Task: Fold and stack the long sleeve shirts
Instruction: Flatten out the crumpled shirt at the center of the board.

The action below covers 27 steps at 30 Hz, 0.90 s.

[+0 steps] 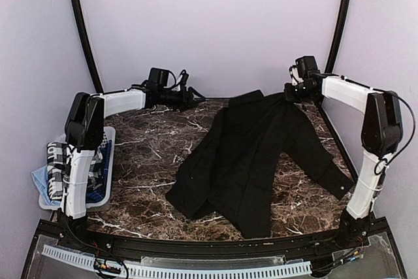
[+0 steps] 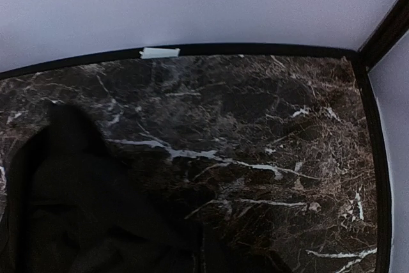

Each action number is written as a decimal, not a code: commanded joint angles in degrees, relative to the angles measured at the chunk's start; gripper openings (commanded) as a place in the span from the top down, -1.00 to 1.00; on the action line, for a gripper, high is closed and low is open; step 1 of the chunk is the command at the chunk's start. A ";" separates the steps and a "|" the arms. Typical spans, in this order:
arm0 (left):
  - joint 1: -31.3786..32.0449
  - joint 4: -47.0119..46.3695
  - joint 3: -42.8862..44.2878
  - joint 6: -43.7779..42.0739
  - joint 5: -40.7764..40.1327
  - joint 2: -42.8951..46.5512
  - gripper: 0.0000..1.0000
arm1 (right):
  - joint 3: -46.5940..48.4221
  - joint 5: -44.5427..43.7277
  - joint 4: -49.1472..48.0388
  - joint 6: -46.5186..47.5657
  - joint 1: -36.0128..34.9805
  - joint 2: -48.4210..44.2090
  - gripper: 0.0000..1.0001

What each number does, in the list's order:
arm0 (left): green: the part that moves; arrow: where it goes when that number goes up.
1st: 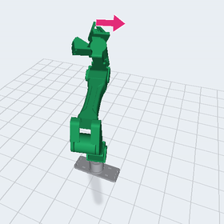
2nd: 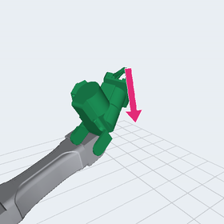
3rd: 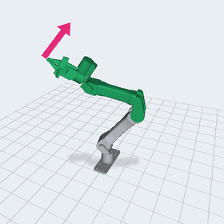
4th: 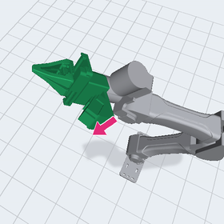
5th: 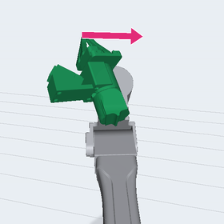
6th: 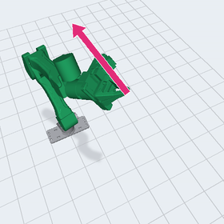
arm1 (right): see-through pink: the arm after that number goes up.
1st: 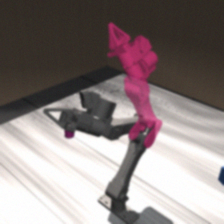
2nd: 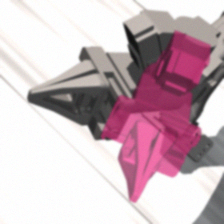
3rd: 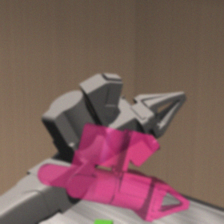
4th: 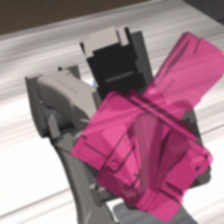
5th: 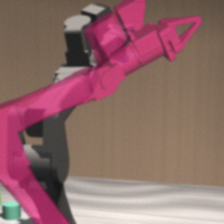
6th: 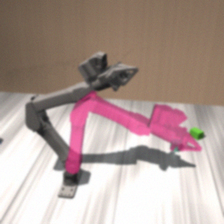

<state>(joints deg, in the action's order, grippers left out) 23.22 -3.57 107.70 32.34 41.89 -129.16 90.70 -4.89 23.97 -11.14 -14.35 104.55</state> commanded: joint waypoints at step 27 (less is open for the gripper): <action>23.80 22.56 -55.52 9.92 -42.82 39.25 -0.22 | -35.83 0.73 -5.14 -8.99 -17.95 -23.43 -0.35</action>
<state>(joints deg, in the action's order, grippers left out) 45.36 15.09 57.84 35.86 3.22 -97.10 60.47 -5.54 20.71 -15.73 -28.10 84.25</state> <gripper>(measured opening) 0.608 0.672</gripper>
